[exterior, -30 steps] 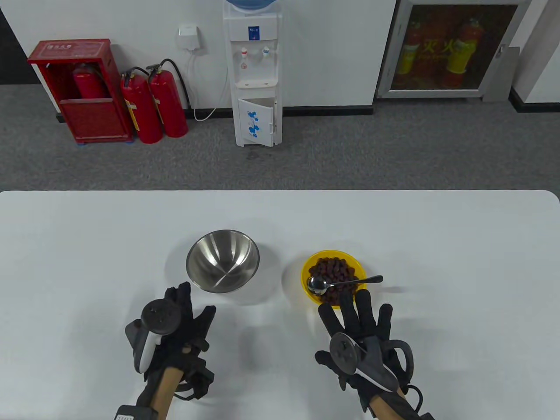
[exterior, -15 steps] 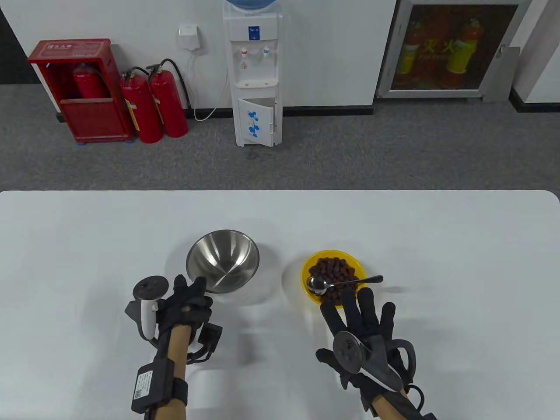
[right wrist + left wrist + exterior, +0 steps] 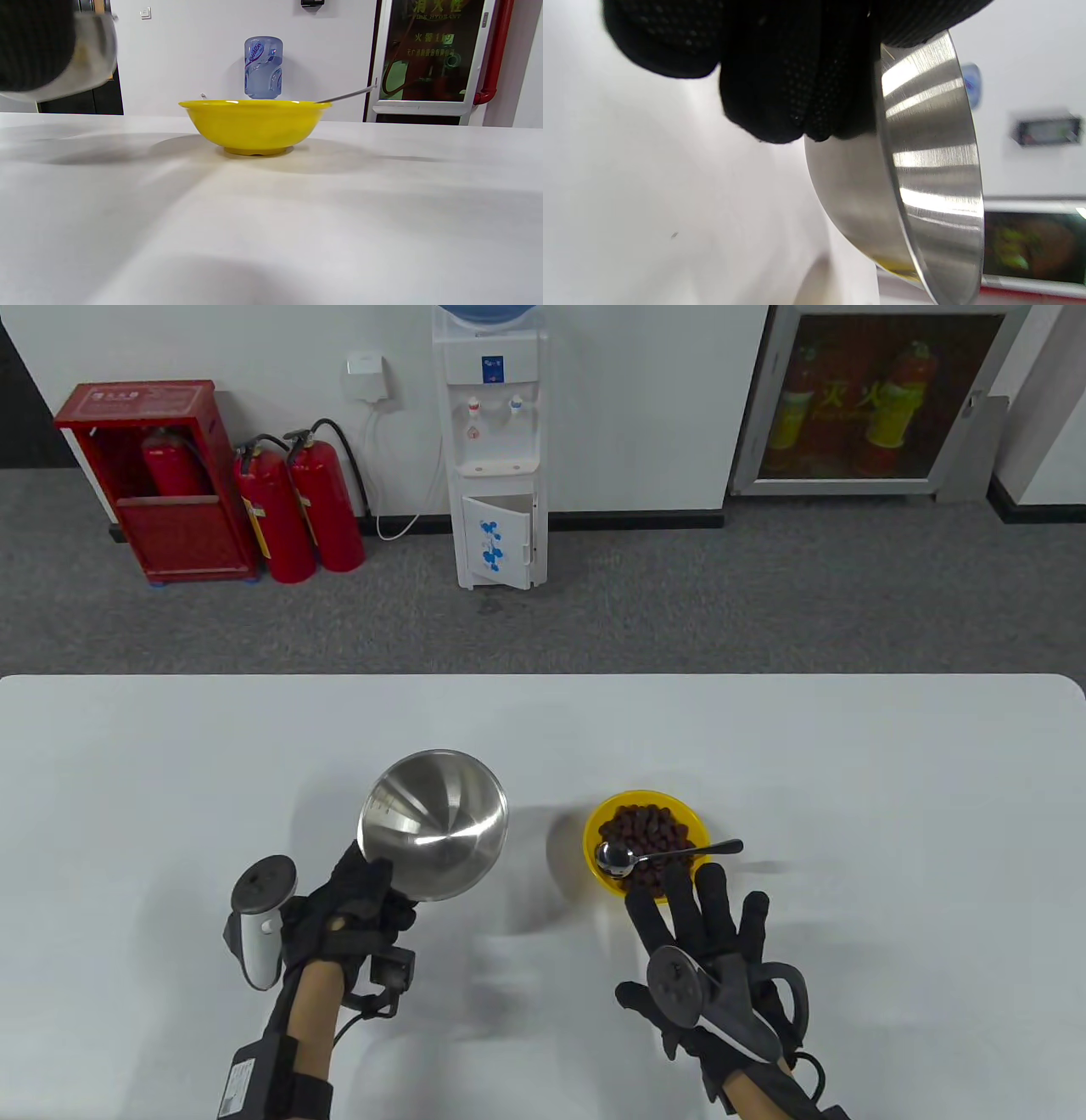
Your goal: Scoop dry cranberries into mixing bowl using steel spoon
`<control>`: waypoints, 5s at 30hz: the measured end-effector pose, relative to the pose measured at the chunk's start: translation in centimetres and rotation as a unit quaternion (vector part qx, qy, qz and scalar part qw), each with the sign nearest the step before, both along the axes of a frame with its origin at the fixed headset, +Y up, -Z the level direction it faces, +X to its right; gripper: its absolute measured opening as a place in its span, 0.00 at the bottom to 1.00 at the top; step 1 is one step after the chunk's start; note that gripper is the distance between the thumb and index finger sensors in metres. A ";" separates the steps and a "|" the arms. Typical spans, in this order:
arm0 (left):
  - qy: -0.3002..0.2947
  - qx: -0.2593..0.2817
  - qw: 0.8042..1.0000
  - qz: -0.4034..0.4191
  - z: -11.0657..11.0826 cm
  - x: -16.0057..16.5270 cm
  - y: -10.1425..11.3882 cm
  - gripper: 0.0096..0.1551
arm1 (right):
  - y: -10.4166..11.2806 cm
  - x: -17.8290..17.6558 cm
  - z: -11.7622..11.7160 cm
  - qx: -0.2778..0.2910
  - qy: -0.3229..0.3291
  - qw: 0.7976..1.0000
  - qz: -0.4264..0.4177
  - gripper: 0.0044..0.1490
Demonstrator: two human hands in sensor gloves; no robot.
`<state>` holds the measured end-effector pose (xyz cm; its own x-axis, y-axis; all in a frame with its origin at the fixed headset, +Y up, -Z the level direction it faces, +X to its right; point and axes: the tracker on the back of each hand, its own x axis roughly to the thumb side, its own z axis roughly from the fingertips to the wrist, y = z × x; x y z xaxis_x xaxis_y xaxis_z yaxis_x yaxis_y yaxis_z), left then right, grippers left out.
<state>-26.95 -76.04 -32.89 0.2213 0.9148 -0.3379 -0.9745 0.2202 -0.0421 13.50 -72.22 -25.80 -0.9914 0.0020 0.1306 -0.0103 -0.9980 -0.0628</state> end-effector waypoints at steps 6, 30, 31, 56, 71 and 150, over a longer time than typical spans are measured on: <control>-0.038 0.056 0.997 -0.049 3.8 1.3 2.8 0.27 | 0.0 0.1 0.0 0.010 -0.008 1.000 0.022 0.65; -0.233 -0.019 0.970 -0.064 6.7 7.0 -1.8 0.28 | -1.7 1.1 -0.9 -0.022 -0.040 0.998 0.043 0.64; -0.240 -0.025 0.969 -0.059 6.8 7.2 -1.9 0.29 | -1.8 1.1 -0.9 -0.024 -0.040 0.998 0.044 0.64; -0.119 0.062 0.944 -0.301 5.1 3.4 1.0 0.45 | -1.6 1.0 -0.9 -0.034 -0.045 0.998 0.043 0.63; -0.115 0.052 0.776 -0.618 4.3 2.1 0.9 0.48 | -1.8 3.1 -1.5 -0.045 -0.091 0.995 -0.008 0.62; -0.151 0.086 0.807 -0.565 5.6 4.0 1.0 0.45 | 0.7 5.7 -2.5 0.356 0.019 0.934 0.014 0.26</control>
<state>-22.99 -75.06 -27.30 0.9951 0.0992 -0.0027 -0.0988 0.9885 -0.1145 19.20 -71.50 -28.34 -0.9843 -0.1243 0.1249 -0.0015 -0.7031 -0.7110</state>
